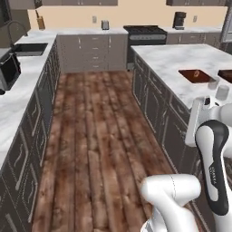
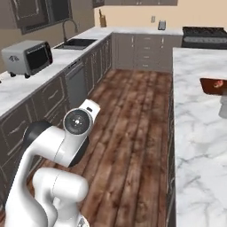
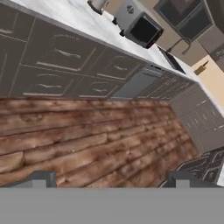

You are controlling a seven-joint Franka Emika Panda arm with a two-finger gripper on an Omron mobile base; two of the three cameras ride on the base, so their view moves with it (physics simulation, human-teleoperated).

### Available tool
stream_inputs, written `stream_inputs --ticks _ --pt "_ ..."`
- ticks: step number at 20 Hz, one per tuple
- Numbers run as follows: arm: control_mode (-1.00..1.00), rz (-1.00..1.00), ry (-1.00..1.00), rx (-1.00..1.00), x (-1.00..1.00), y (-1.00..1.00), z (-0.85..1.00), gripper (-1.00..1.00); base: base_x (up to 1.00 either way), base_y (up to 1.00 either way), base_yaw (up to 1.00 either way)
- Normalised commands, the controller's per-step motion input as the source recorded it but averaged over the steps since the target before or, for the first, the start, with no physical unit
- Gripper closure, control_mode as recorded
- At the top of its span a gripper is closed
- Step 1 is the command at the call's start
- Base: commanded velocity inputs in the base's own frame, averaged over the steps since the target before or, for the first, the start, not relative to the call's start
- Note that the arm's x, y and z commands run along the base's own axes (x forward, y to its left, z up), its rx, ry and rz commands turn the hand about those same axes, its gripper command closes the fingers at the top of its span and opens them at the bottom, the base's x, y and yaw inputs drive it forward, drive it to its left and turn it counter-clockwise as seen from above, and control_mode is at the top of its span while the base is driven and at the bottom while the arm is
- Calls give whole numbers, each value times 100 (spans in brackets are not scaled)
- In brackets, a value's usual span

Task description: Take the cake and donut from the fridge and place them on the empty tray on the dining counter.

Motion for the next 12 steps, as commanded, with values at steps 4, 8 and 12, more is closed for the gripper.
stream_inputs --ticks 4,8,12 --pt "100 0 0 0 0 0 0 -100 100 28 0" --pt "100 0 0 0 0 0 0 -100 100 26 0" --pt "100 0 0 0 0 0 0 -100 100 18 0"
